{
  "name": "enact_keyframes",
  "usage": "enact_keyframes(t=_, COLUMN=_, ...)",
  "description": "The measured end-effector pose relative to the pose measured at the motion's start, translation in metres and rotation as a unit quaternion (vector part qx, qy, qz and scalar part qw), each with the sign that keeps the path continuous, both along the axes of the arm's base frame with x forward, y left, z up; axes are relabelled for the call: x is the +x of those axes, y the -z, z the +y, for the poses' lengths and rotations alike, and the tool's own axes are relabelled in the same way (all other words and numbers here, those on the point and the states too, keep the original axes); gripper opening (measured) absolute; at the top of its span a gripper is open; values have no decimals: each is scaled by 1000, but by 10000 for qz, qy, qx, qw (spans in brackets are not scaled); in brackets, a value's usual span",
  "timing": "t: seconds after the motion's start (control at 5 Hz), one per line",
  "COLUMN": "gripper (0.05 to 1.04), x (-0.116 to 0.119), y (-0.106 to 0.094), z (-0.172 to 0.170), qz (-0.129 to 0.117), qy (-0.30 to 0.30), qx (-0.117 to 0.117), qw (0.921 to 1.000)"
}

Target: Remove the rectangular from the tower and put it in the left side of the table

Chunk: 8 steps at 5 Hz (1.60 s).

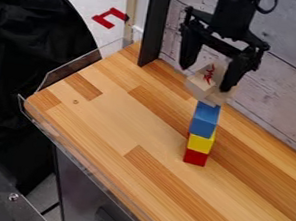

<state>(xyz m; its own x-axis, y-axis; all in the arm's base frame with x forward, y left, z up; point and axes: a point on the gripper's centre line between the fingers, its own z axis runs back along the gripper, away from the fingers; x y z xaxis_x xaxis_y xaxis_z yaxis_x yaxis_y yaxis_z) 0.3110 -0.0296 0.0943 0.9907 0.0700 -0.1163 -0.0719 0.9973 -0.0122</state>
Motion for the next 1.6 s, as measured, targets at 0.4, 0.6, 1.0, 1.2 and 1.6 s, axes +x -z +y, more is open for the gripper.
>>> enact_keyframes(t=0.4, gripper=696, x=-3, y=6, z=0, qz=18, qy=-71, qx=-4, qw=10000)
enact_keyframes(t=0.6, gripper=532, x=-2, y=6, z=-1, qz=-36, qy=-61, qx=-1, qw=10000)
enact_keyframes(t=1.0, gripper=531, x=-2, y=7, z=-2, qz=-37, qy=-51, qx=8, qw=10000)
enact_keyframes(t=1.2, gripper=532, x=-4, y=6, z=-5, qz=-68, qy=17, qx=3, qw=10000)
enact_keyframes(t=1.6, gripper=531, x=-8, y=-4, z=-8, qz=-210, qy=-52, qx=-114, qw=9997)
